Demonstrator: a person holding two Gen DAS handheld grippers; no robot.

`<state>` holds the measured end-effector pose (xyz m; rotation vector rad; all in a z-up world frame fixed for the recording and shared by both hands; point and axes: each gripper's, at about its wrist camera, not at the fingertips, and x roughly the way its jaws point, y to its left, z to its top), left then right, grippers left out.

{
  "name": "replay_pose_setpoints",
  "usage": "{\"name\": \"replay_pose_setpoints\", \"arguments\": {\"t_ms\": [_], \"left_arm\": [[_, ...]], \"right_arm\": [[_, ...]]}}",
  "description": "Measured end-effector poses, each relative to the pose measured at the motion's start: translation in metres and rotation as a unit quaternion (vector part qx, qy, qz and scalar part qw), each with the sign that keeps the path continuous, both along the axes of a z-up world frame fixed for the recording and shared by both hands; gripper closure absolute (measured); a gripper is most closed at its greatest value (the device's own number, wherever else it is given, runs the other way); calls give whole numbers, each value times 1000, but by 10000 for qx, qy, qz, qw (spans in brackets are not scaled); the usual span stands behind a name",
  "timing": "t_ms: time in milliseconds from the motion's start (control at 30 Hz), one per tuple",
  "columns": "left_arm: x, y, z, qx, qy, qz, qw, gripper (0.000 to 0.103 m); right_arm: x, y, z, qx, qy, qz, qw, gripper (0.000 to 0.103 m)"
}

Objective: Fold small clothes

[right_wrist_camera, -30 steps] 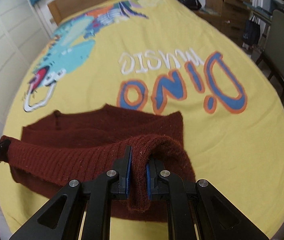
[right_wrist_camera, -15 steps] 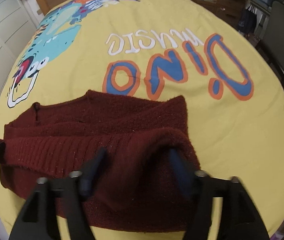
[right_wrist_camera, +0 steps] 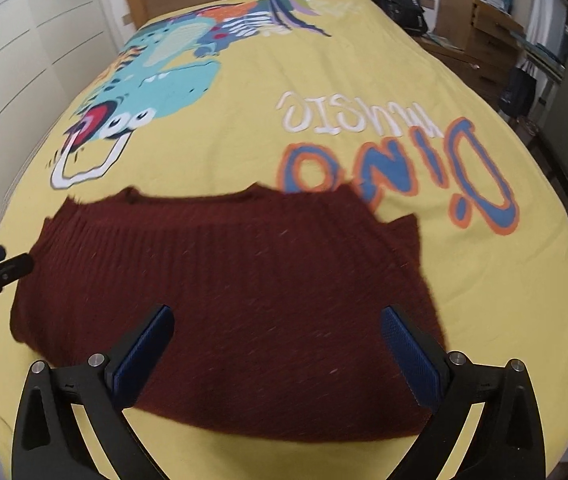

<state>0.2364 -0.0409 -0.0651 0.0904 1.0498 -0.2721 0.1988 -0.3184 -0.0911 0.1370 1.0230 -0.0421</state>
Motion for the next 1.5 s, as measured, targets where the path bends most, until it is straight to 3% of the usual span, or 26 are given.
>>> {"name": "replay_pose_setpoints", "arguments": {"t_ms": [300, 400, 533, 933, 1333, 1500], "left_arm": [[-25, -30, -43, 48, 103, -348, 9993, 1], [-31, -37, -66, 261, 208, -460, 9984, 1], [-36, -33, -91, 540, 189, -595, 9966, 1], [-30, 8, -96, 585, 126, -519, 9969, 1], [-36, 8, -97, 417, -47, -323, 9986, 1], [-33, 8, -90, 402, 200, -418, 9981, 1]], "right_arm": [[-17, 40, -54, -292, 205, 351, 9987, 0], [-21, 39, -75, -392, 365, 359, 9979, 0], [-28, 21, -81, -300, 244, 254, 9989, 0], [-42, -26, -84, -48, 157, -83, 9998, 0], [-43, -20, -87, -143, 203, -51, 9997, 0], [-42, -17, -73, -177, 341, -6, 9993, 0]]}}
